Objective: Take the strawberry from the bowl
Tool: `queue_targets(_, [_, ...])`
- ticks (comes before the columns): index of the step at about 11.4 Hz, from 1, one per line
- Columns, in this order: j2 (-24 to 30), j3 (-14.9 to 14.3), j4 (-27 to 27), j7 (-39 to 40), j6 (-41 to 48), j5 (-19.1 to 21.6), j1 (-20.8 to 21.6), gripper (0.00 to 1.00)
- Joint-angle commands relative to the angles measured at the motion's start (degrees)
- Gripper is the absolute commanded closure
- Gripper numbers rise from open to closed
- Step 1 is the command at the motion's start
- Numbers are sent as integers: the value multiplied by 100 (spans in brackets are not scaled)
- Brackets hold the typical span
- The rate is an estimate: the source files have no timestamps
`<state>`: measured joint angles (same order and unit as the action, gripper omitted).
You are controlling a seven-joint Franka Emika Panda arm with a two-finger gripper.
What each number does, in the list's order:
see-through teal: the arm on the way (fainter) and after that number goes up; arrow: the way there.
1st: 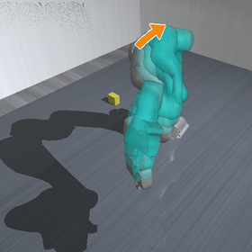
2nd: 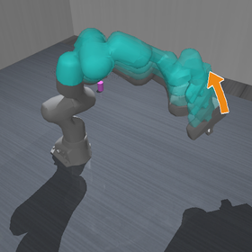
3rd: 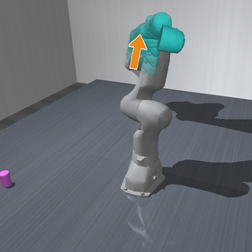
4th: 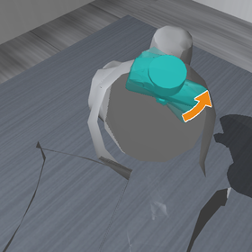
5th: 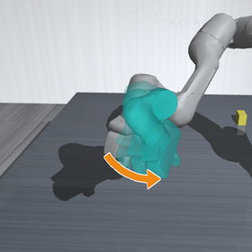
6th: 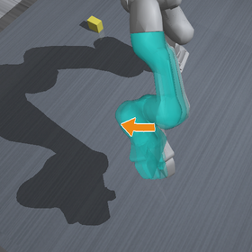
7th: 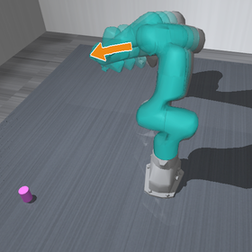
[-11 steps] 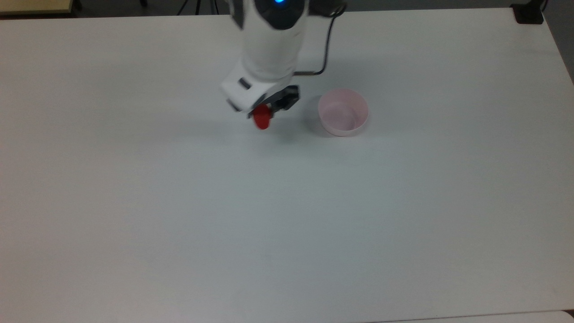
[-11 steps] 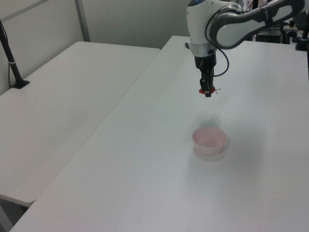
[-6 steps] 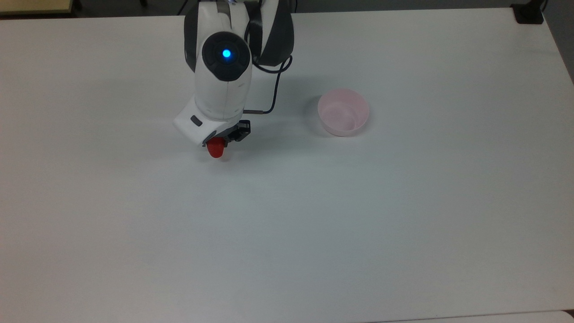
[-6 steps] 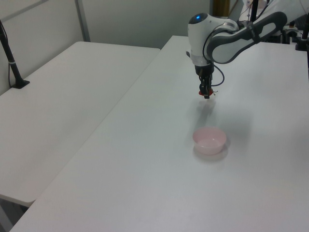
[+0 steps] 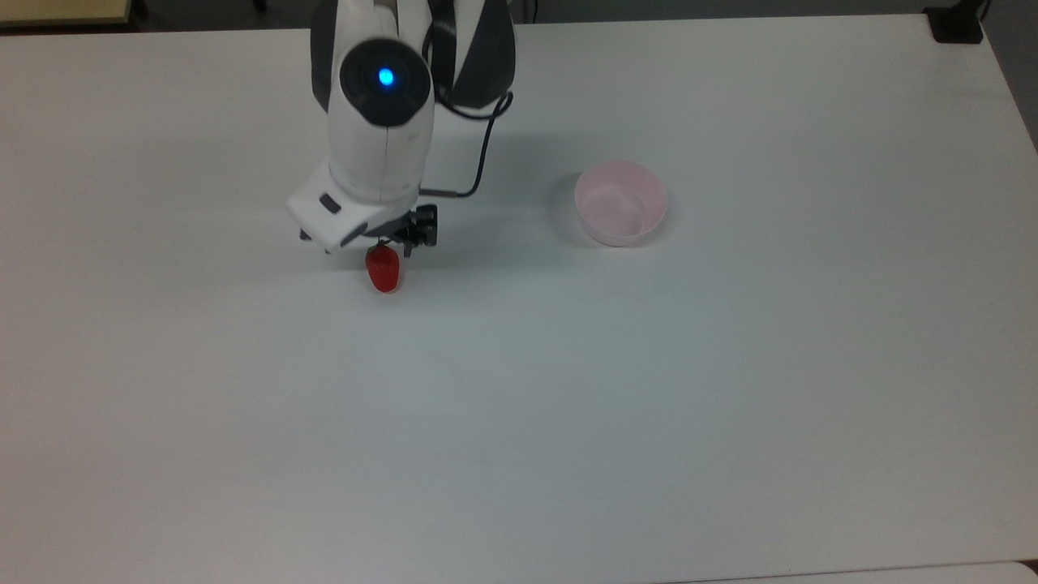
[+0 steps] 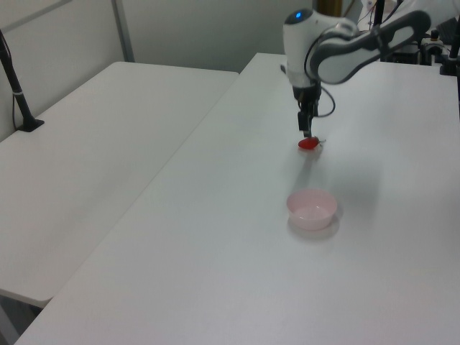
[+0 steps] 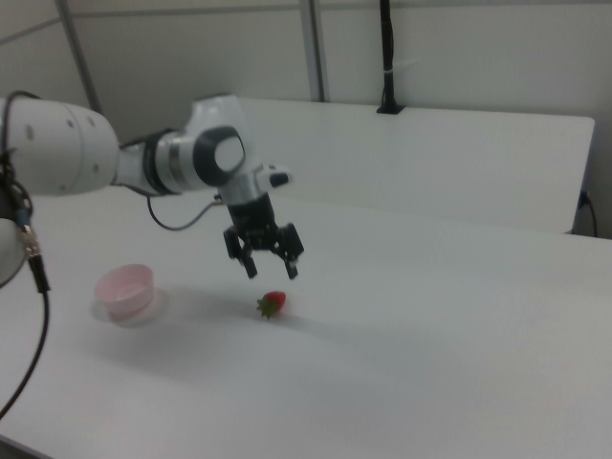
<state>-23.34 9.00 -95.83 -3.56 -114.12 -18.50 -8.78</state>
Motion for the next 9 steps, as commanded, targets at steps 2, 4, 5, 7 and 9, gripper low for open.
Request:
queue_targets(2, [1522, 32, -129, -13, 1021, 1046, 17, 0])
queue_targets(4, [2051, -135, -129, -13, 1478, 1681, 43, 0])
queue_targets(5, [2183, -284, -120, -13, 1585, 1700, 165, 0])
queue_targets(7, [2264, -1010, -59, -22, 1665, 1701, 987, 0])
queue_targets(9, [2273, -1567, -50, -13, 1822, 1692, 1562, 0])
